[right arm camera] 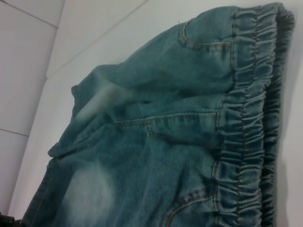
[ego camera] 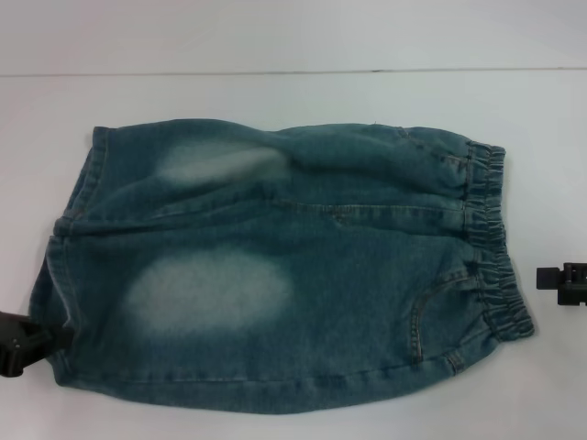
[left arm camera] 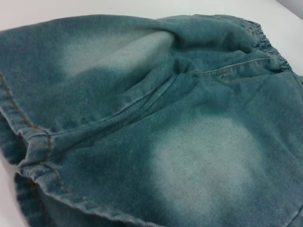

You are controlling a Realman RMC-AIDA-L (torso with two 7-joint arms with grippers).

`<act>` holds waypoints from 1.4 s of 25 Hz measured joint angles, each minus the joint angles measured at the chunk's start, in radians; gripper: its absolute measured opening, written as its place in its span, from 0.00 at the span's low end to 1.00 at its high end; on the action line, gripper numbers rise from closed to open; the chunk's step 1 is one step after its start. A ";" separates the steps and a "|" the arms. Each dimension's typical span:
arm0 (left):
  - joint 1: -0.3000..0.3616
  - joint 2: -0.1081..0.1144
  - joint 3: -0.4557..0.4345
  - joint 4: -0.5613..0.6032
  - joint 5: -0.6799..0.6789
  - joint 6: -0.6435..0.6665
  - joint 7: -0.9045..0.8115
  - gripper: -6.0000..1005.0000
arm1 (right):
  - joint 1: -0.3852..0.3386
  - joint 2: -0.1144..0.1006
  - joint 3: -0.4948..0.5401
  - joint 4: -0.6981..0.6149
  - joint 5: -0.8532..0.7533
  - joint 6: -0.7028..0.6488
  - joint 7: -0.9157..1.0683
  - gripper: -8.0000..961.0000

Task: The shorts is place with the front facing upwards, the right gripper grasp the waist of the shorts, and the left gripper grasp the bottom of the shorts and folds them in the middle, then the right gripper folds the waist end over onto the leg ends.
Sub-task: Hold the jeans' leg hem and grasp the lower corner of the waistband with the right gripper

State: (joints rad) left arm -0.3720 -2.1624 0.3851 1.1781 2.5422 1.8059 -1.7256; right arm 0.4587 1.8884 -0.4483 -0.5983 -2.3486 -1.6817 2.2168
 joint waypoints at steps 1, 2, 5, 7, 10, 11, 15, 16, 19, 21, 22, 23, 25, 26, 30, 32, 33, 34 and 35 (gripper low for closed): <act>0.001 0.000 0.000 0.000 0.000 0.001 0.000 0.03 | 0.001 0.001 -0.002 0.002 0.000 0.003 0.000 0.95; 0.001 0.000 0.000 0.000 0.000 0.002 0.000 0.03 | 0.002 0.003 -0.008 0.004 0.000 0.007 0.000 0.95; 0.002 0.000 0.000 0.000 0.001 0.004 0.000 0.03 | 0.003 0.007 -0.029 0.007 -0.001 0.027 0.005 0.95; 0.003 -0.001 0.000 0.000 0.006 0.005 -0.001 0.03 | 0.003 0.013 -0.041 0.007 -0.001 0.043 0.009 0.95; 0.003 0.000 0.000 0.000 0.007 0.006 -0.002 0.03 | 0.004 0.019 -0.056 0.011 -0.001 0.060 0.010 0.95; 0.003 -0.001 0.000 0.000 0.008 0.006 -0.002 0.03 | 0.005 0.022 -0.062 0.014 -0.002 0.066 0.010 0.95; 0.004 0.000 0.000 0.000 0.009 0.006 -0.002 0.03 | 0.012 0.030 -0.067 0.018 -0.002 0.075 0.011 0.95; 0.004 0.000 0.000 0.000 0.009 0.006 -0.002 0.03 | 0.014 0.033 -0.068 0.019 -0.002 0.075 0.011 0.95; 0.004 0.001 0.000 0.000 0.010 0.006 -0.001 0.03 | 0.019 0.041 -0.073 0.020 -0.001 0.076 0.011 0.95; 0.004 0.002 0.000 0.000 0.010 0.006 -0.001 0.03 | 0.020 0.046 -0.081 0.020 -0.002 0.083 0.011 0.95; 0.004 0.002 0.000 0.000 0.010 0.006 0.000 0.03 | 0.020 0.048 -0.086 0.021 -0.002 0.088 0.012 0.95; 0.004 0.003 0.000 0.000 0.010 0.006 0.000 0.03 | 0.020 0.048 -0.090 0.023 -0.002 0.093 0.012 0.95; 0.002 0.004 0.000 0.000 0.011 0.006 0.000 0.03 | 0.020 0.049 -0.098 0.028 -0.002 0.102 0.013 0.95; 0.001 0.004 0.000 0.000 0.011 0.006 0.000 0.03 | 0.020 0.049 -0.101 0.029 -0.002 0.104 0.013 0.95; -0.002 0.004 0.000 0.000 0.012 0.003 0.003 0.03 | 0.024 0.050 -0.105 0.029 -0.003 0.107 0.014 0.95; -0.002 0.004 0.000 0.000 0.012 0.001 0.004 0.03 | 0.027 0.053 -0.107 0.029 -0.003 0.108 0.014 0.95; -0.002 0.004 0.000 0.000 0.012 0.001 0.005 0.03 | 0.029 0.055 -0.108 0.030 -0.003 0.108 0.014 0.95; -0.002 0.004 0.000 0.000 0.012 0.001 0.005 0.03 | 0.031 0.056 -0.109 0.033 -0.003 0.107 0.014 0.95; -0.002 0.004 0.000 0.000 0.012 0.001 0.005 0.03 | 0.033 0.057 -0.109 0.035 -0.003 0.104 0.014 0.95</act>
State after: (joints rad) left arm -0.3744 -2.1583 0.3850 1.1781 2.5542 1.8074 -1.7204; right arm 0.4920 1.9450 -0.5577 -0.5633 -2.3516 -1.5780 2.2305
